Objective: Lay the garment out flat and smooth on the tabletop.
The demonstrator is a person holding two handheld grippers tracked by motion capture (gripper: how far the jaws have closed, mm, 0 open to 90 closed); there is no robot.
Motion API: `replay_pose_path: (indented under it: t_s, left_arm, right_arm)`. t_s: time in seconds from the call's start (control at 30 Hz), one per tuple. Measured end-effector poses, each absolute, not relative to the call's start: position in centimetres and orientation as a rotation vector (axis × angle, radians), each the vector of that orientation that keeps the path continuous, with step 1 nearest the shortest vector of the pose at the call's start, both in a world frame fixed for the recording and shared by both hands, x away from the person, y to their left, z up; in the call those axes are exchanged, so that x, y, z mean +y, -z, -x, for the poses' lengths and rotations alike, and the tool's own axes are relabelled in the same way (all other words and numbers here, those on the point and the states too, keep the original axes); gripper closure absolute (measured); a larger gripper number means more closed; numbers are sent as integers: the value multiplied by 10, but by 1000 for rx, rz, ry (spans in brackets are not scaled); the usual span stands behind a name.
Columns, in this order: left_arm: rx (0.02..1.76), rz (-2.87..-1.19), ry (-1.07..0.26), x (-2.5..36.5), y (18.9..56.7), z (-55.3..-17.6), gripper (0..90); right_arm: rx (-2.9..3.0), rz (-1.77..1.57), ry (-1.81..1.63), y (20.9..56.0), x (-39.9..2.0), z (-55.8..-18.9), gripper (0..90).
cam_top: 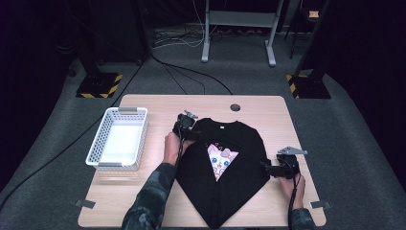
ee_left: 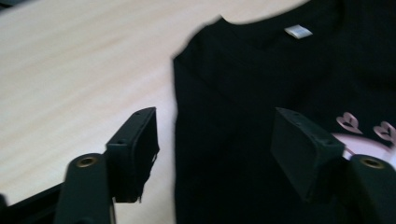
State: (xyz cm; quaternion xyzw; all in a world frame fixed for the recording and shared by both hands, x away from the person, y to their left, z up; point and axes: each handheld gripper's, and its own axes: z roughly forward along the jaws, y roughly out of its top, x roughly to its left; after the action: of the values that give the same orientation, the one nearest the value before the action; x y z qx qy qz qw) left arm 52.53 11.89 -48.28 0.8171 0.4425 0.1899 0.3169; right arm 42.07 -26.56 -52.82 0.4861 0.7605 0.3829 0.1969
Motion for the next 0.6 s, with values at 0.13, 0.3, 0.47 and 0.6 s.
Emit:
replay_pose_path:
  t_s: [0.13, 0.3, 0.47, 0.6]
  left_arm:
    - [1147, -2108, -404, 125, 497, -504, 215]
    - [1113, -2105, -366, 129, 500, -479, 152]
    - [1081, -2136, -370, 130, 502, -452, 103]
    - [1070, -2151, -404, 131, 507, -430, 50]
  right_arm:
    - [2130, -1340, -1113, 527, -263, -412, 98]
    - [2155, -1335, -1098, 528, -258, -409, 74]
    - [2184, -1331, -1120, 528, -253, -405, 52]
    - [2194, -1314, -1099, 529, -248, -401, 32]
